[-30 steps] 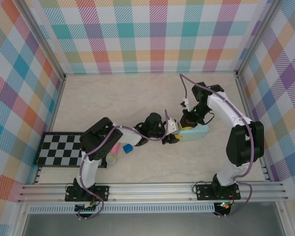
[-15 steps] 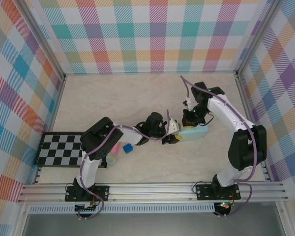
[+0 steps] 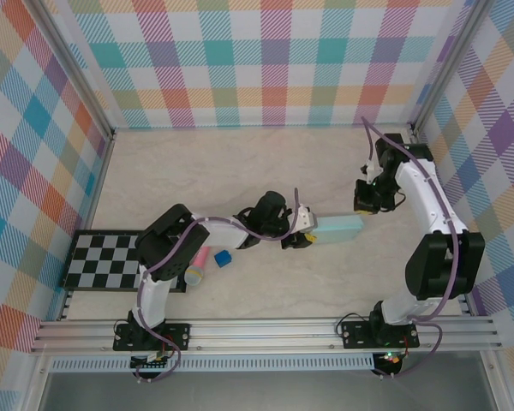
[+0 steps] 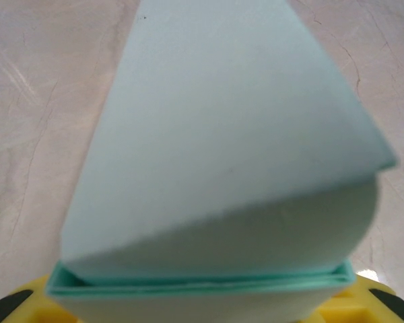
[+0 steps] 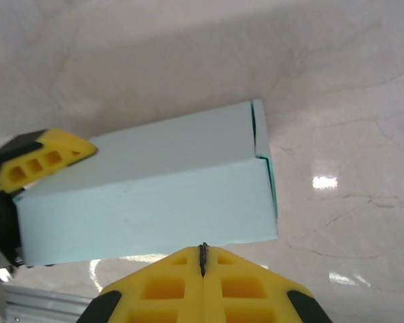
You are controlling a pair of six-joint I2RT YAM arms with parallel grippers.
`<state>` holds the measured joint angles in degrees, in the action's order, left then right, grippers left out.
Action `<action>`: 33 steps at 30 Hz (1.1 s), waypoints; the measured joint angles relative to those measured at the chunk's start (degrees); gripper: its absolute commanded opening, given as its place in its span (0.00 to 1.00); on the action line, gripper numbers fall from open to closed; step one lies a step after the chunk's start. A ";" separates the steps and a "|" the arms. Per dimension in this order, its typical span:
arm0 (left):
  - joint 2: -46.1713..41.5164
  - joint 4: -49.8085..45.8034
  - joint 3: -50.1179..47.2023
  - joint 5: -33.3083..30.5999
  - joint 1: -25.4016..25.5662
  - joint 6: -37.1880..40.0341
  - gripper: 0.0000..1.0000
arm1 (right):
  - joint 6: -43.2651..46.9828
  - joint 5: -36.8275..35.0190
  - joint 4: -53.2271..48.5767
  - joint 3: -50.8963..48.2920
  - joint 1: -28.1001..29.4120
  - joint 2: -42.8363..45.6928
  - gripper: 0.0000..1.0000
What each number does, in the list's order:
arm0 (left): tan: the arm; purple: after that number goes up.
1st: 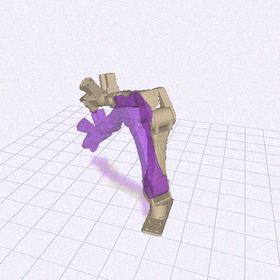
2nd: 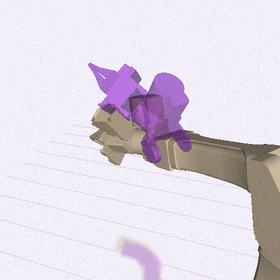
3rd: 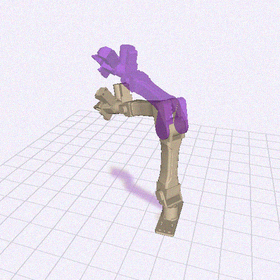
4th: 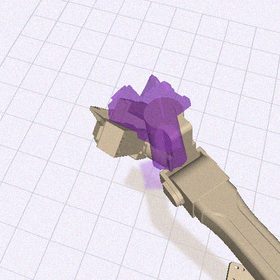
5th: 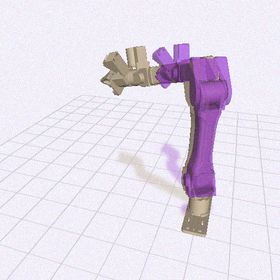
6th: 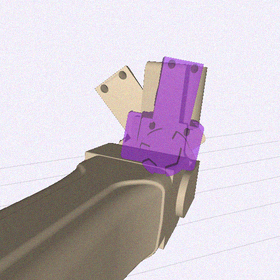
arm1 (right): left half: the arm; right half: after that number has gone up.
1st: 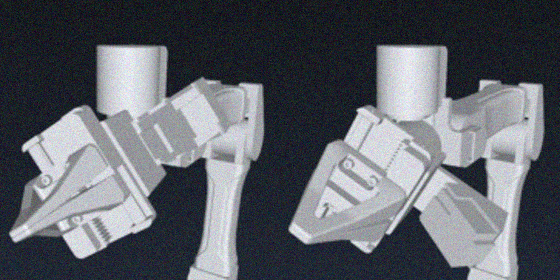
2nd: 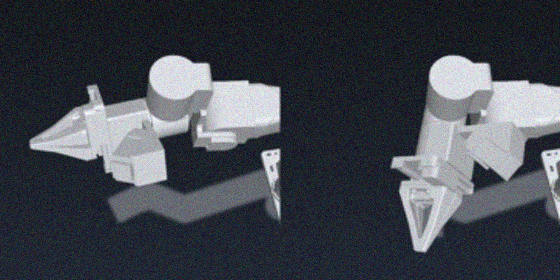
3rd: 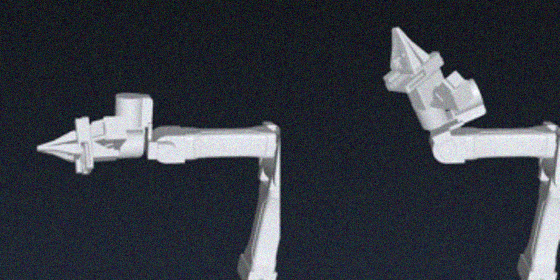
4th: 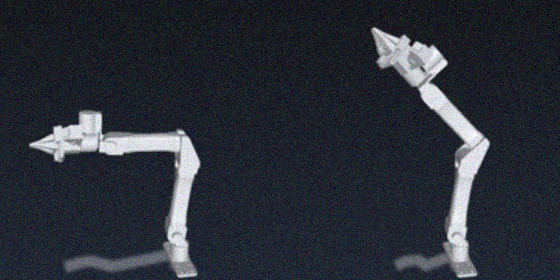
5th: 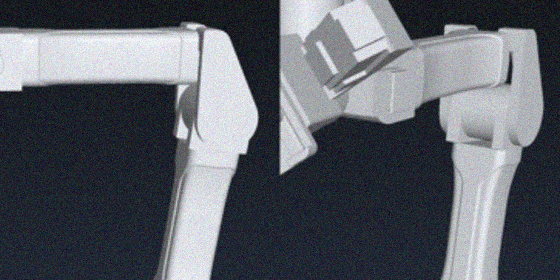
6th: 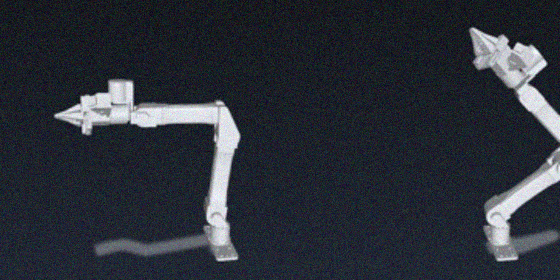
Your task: Fold the paper box
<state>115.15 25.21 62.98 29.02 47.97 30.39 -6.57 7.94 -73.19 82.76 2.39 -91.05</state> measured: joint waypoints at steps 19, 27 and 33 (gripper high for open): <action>-0.44 12.98 -9.70 -2.51 -0.04 -7.02 0.11 | 3.80 -0.04 0.46 -1.81 0.48 -4.50 0.00; -0.44 12.98 -9.70 -2.51 -0.04 -7.02 0.11 | 4.07 -0.02 1.38 -0.15 0.66 -5.70 0.00; -0.24 13.55 -9.84 -2.58 -0.04 -7.50 0.10 | 4.04 0.37 3.78 -2.93 0.61 -6.84 0.00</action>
<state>114.91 38.76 53.15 26.44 47.92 22.90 -2.52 8.32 -69.41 79.83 3.01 -97.89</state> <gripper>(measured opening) 0.424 0.045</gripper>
